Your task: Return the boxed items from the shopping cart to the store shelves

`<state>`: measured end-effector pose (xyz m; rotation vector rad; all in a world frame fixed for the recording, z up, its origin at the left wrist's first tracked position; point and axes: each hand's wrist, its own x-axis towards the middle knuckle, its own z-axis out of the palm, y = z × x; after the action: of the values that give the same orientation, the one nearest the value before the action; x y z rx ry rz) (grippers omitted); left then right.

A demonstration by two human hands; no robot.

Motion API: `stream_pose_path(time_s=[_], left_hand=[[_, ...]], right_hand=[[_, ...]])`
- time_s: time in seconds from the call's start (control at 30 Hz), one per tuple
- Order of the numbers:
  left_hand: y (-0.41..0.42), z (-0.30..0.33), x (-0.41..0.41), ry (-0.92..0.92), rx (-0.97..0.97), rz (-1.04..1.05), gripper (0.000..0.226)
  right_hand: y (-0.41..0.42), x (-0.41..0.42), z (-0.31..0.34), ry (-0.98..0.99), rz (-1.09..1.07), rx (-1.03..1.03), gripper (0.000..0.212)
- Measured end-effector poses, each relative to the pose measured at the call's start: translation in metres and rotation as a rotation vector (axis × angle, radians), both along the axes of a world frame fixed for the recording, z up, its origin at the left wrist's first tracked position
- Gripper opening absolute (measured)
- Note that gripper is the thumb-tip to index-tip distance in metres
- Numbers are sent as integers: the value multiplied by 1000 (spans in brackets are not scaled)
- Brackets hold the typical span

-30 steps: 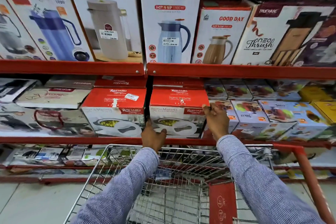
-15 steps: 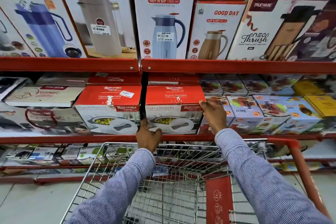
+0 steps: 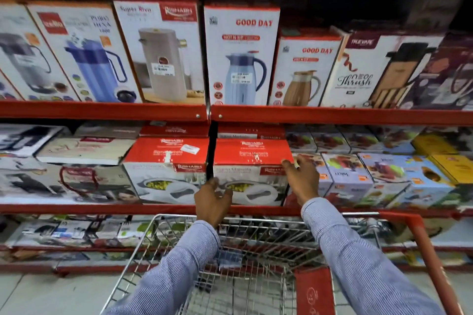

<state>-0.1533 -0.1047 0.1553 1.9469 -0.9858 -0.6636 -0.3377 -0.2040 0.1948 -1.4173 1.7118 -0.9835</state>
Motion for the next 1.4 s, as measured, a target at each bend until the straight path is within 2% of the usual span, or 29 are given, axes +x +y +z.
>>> stream_pose_path(time_s=[0.1,0.2,0.37,0.57,0.7,0.83,1.0,1.23,1.4], left_hand=[[1,46,8,-67,-220,39,29],[-8,98,27,-60,-417,46,23],[-17,155,69,-71,-560,109,23],[-17,173,136,-53,-491,241,39],[-24,173,167,-29,-460,200,55],[-32,168,184,-50,-421,123,53],[-44,154,198,-33,-344,64,69],[-49,144,207,-29,-374,55,61],[-47,148,208,-36,-342,34,64]], right_hand=[[7,23,31,-82,-17,-146,44],[10,49,65,-112,4,-297,41],[14,92,112,-231,141,-422,39],[15,168,130,-244,365,-437,43],[5,202,124,-188,319,-369,50],[-1,213,117,-138,277,-314,56],[1,222,110,-66,230,-343,51],[-3,228,111,-109,160,-317,44],[-2,226,114,-103,186,-286,46]])
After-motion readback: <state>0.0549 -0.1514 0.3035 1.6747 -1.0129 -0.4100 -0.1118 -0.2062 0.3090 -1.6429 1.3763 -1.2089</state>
